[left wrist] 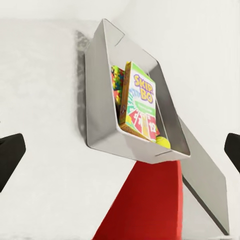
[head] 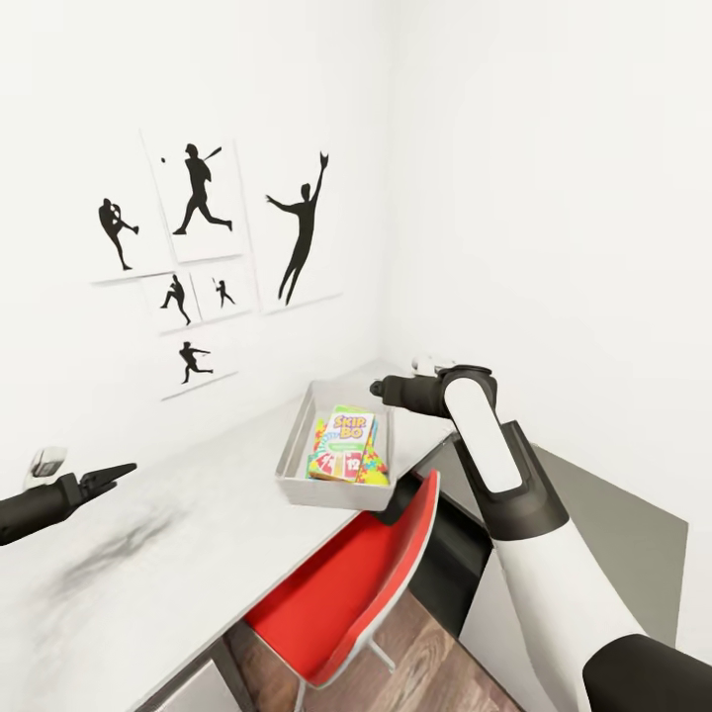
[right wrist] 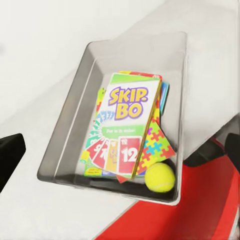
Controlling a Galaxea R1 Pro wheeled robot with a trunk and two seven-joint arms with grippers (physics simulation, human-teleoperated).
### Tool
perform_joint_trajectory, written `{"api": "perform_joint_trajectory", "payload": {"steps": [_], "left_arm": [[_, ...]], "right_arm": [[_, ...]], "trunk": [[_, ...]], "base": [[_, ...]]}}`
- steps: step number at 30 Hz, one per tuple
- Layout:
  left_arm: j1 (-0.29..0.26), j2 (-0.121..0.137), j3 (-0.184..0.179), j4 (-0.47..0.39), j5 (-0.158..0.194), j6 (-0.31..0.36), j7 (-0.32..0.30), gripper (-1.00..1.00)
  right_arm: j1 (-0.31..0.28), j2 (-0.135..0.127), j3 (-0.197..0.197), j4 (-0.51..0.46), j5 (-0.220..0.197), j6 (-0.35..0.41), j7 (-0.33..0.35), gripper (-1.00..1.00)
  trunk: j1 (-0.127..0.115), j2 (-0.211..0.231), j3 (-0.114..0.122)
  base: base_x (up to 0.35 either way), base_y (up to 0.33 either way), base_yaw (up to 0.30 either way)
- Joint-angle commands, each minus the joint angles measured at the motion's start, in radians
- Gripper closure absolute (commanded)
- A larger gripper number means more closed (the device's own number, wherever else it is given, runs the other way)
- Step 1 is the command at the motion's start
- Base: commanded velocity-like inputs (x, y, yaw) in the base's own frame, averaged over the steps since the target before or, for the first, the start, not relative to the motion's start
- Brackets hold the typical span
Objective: Put all the toys in the child's room - the three board games (two on the bed and one on the table), the two jigsaw puzzles on the table, and the tennis ball on the table - inside the toy box on the table in the child's room.
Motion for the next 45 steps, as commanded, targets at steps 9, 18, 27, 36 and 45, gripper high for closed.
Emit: {"api": "perform_joint_trajectory", "payload": {"steps": [9, 18, 27, 36, 45], "left_arm": [[-0.001, 0.0, 0.006, 0.0, -0.002, 0.004, -0.005, -1.0], [-0.001, 0.0, 0.007, 0.0, -0.003, 0.005, -0.005, -1.0], [-0.001, 0.0, 0.007, 0.0, -0.004, 0.005, -0.005, -1.0], [-0.001, 0.0, 0.007, 0.0, -0.004, 0.005, -0.005, -1.0], [-0.001, 0.0, 0.008, 0.0, -0.003, 0.005, -0.005, -1.0]], "right_arm": [[0.0, 0.0, 0.0, 0.002, -0.01, 0.004, -0.007, -1.0], [0.0, 0.0, 0.0, 0.003, -0.01, 0.004, -0.005, -1.0], [0.0, -0.003, -0.001, 0.004, -0.009, 0.004, -0.005, -1.0], [0.001, -0.003, -0.001, 0.008, -0.005, 0.005, -0.004, -1.0], [0.034, -0.004, 0.004, 0.014, -0.001, 0.006, -0.004, -1.0]], "trunk": [[0.0, -0.002, -0.002], [0.0, -0.002, -0.002], [0.0, -0.002, -0.002], [0.0, -0.002, -0.003], [0.0, -0.002, -0.003]], "base": [[-0.141, 0.0, -0.22], [-0.013, 0.0, -0.279], [-0.125, 0.0, -0.283], [-0.105, 0.0, -0.191], [-0.079, 0.0, -0.015]]}}
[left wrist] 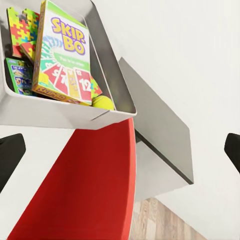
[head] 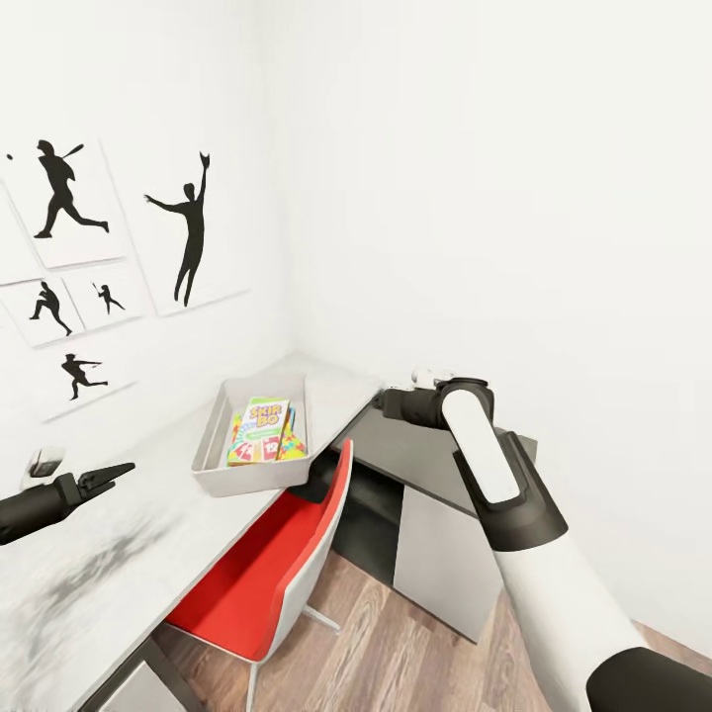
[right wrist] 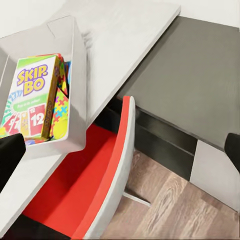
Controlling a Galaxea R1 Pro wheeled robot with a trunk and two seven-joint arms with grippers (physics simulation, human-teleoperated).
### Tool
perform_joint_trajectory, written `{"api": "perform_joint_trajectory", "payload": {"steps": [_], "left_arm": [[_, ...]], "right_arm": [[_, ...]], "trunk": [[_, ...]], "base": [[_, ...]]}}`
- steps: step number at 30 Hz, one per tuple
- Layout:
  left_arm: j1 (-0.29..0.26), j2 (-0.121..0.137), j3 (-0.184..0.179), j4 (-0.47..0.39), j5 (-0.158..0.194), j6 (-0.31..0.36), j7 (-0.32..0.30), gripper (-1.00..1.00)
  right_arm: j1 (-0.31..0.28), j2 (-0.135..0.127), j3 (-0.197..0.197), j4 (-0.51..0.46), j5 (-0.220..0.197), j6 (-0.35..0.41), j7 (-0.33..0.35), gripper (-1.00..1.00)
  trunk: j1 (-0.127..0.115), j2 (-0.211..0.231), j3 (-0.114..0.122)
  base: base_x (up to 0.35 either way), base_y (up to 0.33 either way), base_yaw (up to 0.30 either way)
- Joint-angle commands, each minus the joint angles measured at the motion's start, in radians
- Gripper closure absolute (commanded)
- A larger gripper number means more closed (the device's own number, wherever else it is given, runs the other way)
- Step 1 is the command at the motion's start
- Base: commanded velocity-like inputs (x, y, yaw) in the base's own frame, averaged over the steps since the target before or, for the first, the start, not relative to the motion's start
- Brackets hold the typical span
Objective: Put all the toys in the child's room - the three board games (two on the bed and one on the table), the two jigsaw puzzles on the table, and the tennis ball on the table - inside the toy box on the table in the child's room.
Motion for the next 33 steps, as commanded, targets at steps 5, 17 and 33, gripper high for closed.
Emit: {"api": "perform_joint_trajectory", "payload": {"steps": [5, 17, 33], "left_arm": [[-0.001, 0.0, 0.001, 0.0, -0.002, 0.003, -0.005, -1.0], [-0.001, 0.0, 0.001, 0.0, -0.002, 0.003, -0.005, -1.0], [-0.001, 0.0, 0.001, 0.0, -0.001, 0.003, -0.005, -1.0]], "right_arm": [[0.001, 0.0, 0.002, 0.009, -0.008, 0.003, -0.011, -1.0], [0.001, 0.001, -0.001, 0.012, -0.008, 0.003, -0.011, -1.0], [0.001, 0.008, -0.006, 0.009, -0.008, 0.0, -0.012, -1.0]], "trunk": [[0.001, -0.002, -0.002], [0.001, -0.002, -0.002], [0.001, -0.002, 0.018]], "base": [[-0.004, 0.0, -0.001], [0.0, 0.0, 0.0], [0.0, 0.0, 0.0]]}}
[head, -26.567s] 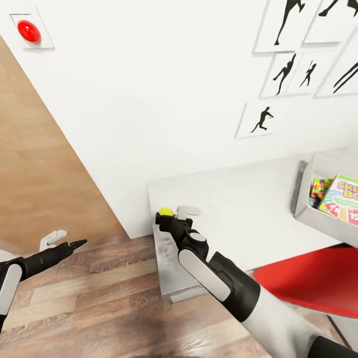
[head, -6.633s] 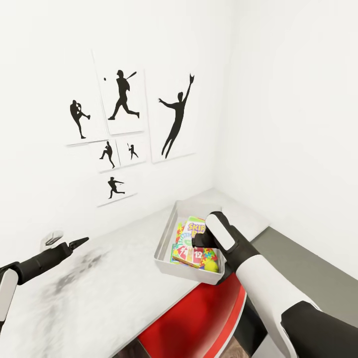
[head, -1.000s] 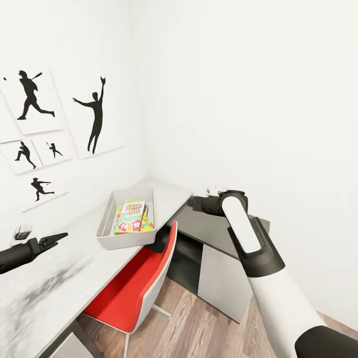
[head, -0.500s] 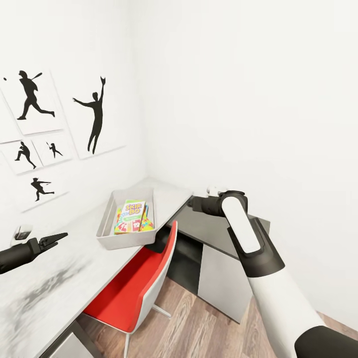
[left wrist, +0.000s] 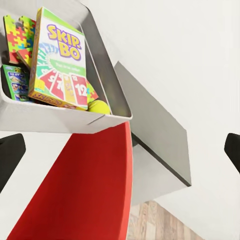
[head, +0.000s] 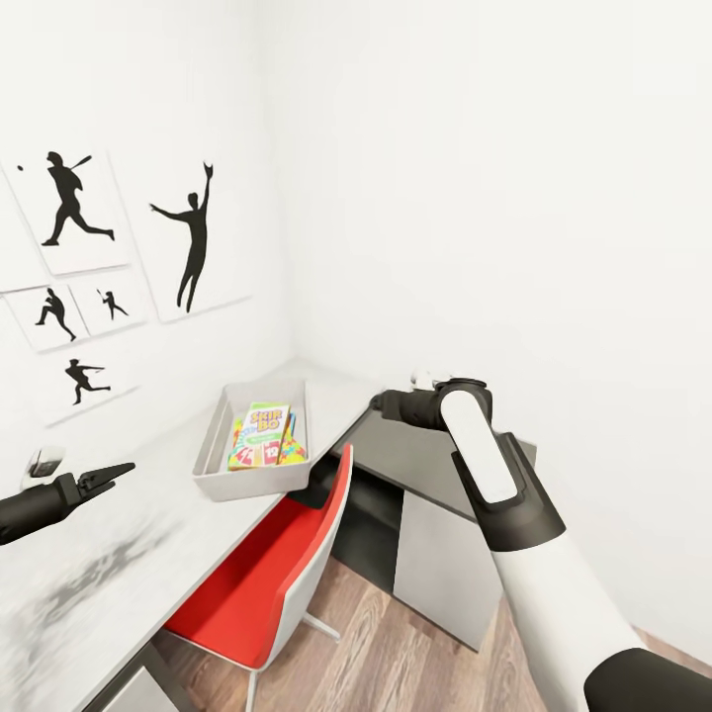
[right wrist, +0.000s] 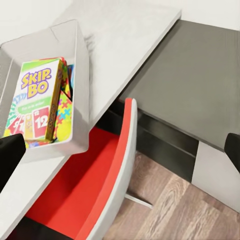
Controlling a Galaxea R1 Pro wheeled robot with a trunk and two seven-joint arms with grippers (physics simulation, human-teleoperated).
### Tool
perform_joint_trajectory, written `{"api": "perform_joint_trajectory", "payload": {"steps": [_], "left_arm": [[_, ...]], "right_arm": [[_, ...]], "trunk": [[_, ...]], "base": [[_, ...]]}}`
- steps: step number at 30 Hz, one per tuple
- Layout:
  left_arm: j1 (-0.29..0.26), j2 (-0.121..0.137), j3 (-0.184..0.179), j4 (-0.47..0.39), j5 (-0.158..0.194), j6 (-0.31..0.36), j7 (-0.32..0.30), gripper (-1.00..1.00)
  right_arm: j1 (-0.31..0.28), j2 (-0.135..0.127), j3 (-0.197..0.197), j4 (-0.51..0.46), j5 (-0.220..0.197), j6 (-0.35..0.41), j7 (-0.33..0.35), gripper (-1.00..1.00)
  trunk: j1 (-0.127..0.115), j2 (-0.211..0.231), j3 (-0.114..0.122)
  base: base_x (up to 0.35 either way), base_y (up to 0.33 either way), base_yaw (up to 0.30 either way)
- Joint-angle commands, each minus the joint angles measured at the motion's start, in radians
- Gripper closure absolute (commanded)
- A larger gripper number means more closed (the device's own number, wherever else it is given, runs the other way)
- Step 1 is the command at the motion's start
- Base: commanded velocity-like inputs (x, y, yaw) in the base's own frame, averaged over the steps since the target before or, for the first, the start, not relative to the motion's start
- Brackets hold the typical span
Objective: Put all the toys in the child's room - the three board games (two on the bed and one on the table), the two jigsaw puzzles on the table, and the tennis ball on the table - inside the toy box on the table in the child's room.
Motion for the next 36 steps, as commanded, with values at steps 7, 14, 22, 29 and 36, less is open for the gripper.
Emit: {"api": "perform_joint_trajectory", "payload": {"steps": [7, 14, 22, 29, 36], "left_arm": [[-0.001, 0.0, 0.0, 0.0, -0.002, 0.003, -0.005, -1.0], [-0.001, 0.0, 0.0, 0.0, -0.002, 0.003, -0.005, -1.0], [-0.001, 0.0, 0.0, 0.0, -0.002, 0.003, -0.005, -1.0], [-0.001, 0.0, -0.001, 0.0, -0.002, 0.003, -0.005, -1.0], [-0.001, 0.0, 0.0, 0.0, -0.002, 0.003, -0.008, -1.0]], "right_arm": [[-0.001, 0.004, 0.001, -0.001, -0.009, 0.003, -0.01, -1.0], [-0.001, 0.005, 0.002, 0.001, -0.009, 0.004, -0.01, -1.0], [-0.001, 0.006, 0.002, 0.002, -0.009, 0.004, -0.01, -1.0], [-0.001, 0.004, 0.002, 0.002, -0.009, 0.003, -0.01, -1.0], [-0.001, 0.006, 0.004, 0.002, -0.009, 0.003, -0.01, -1.0]], "trunk": [[0.001, -0.002, 0.009], [0.001, -0.002, 0.02], [0.001, -0.002, 0.028], [0.001, -0.002, 0.028], [0.001, -0.002, 0.027]], "base": [[0.0, 0.0, 0.0], [-0.002, 0.0, -0.001], [-0.19, 0.0, -0.13], [-0.041, 0.0, -0.12], [-0.099, 0.0, -0.078]]}}
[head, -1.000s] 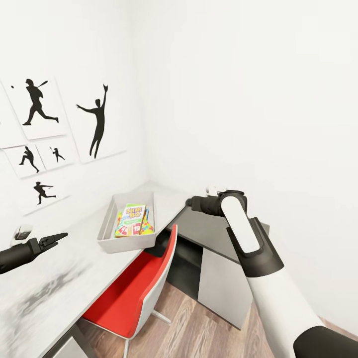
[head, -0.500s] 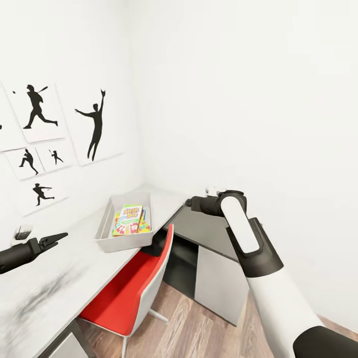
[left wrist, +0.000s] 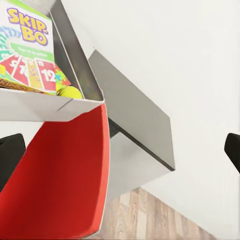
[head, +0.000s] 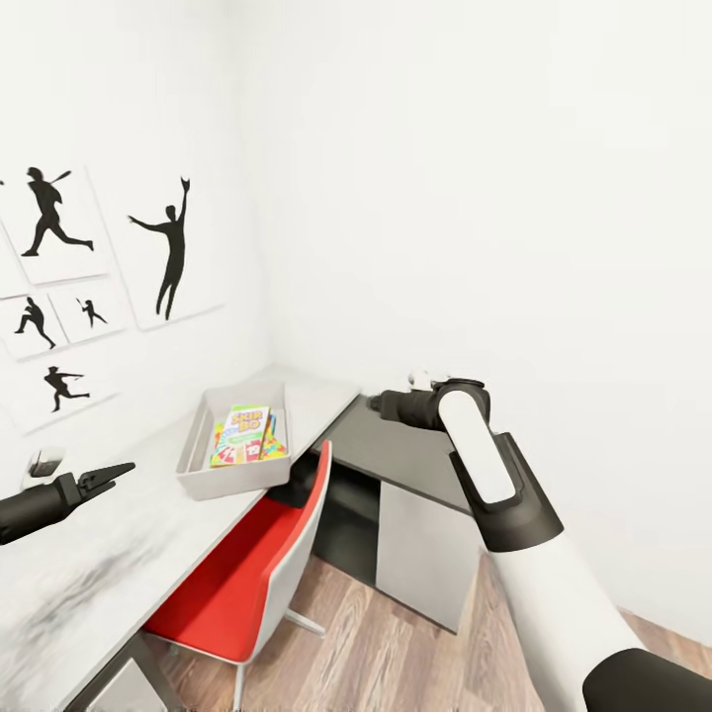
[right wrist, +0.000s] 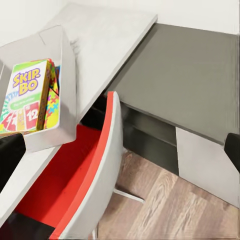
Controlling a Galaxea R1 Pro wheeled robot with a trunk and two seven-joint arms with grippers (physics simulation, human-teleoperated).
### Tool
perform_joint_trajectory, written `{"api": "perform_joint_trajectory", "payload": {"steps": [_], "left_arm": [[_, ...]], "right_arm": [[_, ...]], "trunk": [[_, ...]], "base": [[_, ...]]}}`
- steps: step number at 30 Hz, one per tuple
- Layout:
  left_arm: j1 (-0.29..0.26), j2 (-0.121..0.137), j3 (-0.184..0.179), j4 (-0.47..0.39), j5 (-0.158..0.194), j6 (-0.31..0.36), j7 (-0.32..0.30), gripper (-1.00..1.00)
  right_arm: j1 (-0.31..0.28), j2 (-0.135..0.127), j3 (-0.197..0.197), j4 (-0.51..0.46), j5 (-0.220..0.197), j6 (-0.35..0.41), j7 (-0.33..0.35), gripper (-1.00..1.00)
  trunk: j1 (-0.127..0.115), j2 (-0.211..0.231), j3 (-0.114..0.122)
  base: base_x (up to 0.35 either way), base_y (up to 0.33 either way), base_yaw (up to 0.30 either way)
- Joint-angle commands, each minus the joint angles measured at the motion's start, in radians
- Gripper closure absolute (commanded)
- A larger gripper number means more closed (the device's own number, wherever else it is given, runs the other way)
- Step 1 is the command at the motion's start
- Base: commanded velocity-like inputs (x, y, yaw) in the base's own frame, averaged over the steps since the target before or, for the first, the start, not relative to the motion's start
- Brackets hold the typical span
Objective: Put all the toys in the child's room - the three board games (two on the bed and one on the table), the two jigsaw puzzles on the table, and the tennis ball on the table - inside the toy box on the table in the child's room.
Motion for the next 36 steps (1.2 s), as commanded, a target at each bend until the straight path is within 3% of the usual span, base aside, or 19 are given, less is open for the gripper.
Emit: {"api": "perform_joint_trajectory", "payload": {"steps": [1, 27, 36], "left_arm": [[-0.001, 0.0, 0.001, 0.0, -0.002, 0.003, -0.005, -1.0], [-0.001, 0.0, 0.002, 0.0, -0.002, 0.003, -0.007, -1.0], [-0.001, 0.0, 0.002, 0.0, -0.008, 0.003, -0.055, -1.0]], "right_arm": [[-0.001, 0.0, 0.001, 0.0, -0.009, 0.003, -0.011, -1.0], [-0.001, 0.001, 0.0, 0.002, -0.008, 0.002, -0.01, -1.0], [-0.001, 0.001, 0.0, 0.002, -0.009, 0.002, -0.009, -1.0]], "trunk": [[0.0, -0.002, -0.003], [0.0, -0.002, -0.022], [0.0, -0.002, -0.029]], "base": [[-0.259, 0.0, -0.187], [-0.321, 0.0, -0.242], [-0.328, 0.0, -0.249]]}}
